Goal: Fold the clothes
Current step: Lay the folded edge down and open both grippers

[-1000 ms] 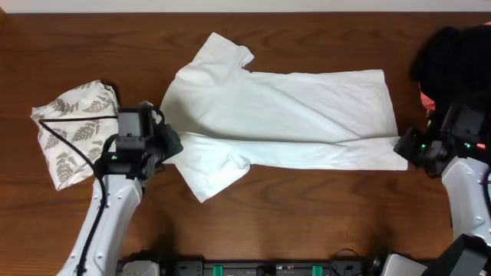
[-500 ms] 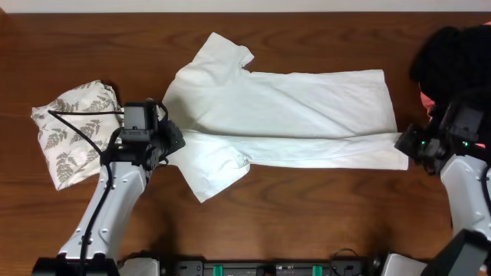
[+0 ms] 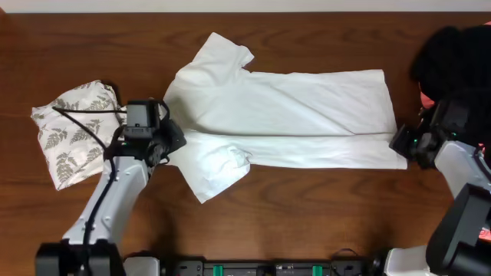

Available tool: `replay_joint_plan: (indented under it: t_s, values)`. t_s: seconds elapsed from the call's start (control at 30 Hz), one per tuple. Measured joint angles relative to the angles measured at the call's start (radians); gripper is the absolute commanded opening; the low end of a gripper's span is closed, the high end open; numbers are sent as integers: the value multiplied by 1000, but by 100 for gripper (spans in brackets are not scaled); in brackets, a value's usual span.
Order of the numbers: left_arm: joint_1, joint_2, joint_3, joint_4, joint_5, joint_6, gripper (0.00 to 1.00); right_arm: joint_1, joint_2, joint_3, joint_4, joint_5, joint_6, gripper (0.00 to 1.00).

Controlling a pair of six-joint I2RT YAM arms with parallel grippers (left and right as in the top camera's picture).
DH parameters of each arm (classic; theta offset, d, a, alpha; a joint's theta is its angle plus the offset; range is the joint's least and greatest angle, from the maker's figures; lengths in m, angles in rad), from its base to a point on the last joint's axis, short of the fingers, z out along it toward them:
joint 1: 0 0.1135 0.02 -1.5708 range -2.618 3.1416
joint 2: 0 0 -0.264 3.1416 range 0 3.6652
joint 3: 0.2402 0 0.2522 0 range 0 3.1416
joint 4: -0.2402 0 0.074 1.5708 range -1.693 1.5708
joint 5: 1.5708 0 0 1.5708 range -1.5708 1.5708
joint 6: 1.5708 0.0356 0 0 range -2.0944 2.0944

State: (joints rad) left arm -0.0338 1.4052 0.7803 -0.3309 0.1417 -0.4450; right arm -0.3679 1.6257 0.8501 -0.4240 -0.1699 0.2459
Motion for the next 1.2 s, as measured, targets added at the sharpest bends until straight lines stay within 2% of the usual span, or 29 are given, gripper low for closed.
replay_joint_plan:
  t_s: [0.4, 0.5, 0.57, 0.6, 0.7, 0.9, 1.1, 1.2]
  values:
    - [0, 119, 0, 101, 0, 0, 7, 2, 8, 0, 54, 2, 0, 2]
    - [0, 131, 0, 123, 0, 2, 16, 2, 10, 0, 64, 2, 0, 3]
    - [0, 136, 0, 137, -1, -1, 17, 2, 13, 0, 72, 2, 0, 2]
    - [0, 138, 0, 141, -2, -2, 23, 2, 16, 0, 74, 2, 0, 3]
    - [0, 145, 0, 147, -5, 1, 34, 2, 30, 0, 74, 2, 0, 6]
    - [0, 159, 0, 148, -12, 0, 43, 2, 68, 0, 76, 7, 6, 12]
    - [0, 159, 0, 136, -12, -3, 45, 2, 72, 0, 63, 7, -1, 14]
    - [0, 161, 0, 128, -15, -3, 45, 2, 72, 0, 47, 2, -10, 22]
